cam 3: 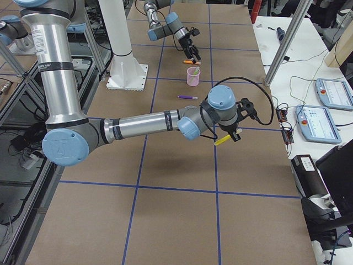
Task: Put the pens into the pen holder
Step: 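Lower the green marker into the pink cup and open the left gripper, then move left gripper to orange marker while right gripper lifts yellow highlighter, then grasp orange marker with left gripper while right carries highlighter toward cup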
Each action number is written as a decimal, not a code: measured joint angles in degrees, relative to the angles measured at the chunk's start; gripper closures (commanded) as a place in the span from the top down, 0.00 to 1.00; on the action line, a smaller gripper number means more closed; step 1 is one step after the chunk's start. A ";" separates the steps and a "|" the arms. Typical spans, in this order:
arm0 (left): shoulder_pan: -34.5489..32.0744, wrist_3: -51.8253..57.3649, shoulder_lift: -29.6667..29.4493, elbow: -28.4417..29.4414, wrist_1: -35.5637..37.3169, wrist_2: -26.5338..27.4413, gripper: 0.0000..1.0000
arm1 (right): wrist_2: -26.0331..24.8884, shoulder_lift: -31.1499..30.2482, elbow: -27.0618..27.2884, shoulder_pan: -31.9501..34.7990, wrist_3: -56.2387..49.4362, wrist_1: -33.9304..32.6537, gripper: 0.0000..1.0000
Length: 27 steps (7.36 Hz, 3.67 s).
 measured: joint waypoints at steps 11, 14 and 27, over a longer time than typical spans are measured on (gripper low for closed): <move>-13.47 3.35 6.02 -1.11 26.52 -32.76 0.99 | -36.84 1.79 9.52 -31.11 33.17 24.95 0.00; -13.36 4.92 5.71 3.19 26.95 -32.83 0.99 | -45.11 4.76 9.69 -38.39 34.01 26.48 0.00; -11.77 5.28 2.44 10.32 26.23 -32.74 0.67 | -49.33 11.48 8.91 -47.25 33.11 24.60 0.00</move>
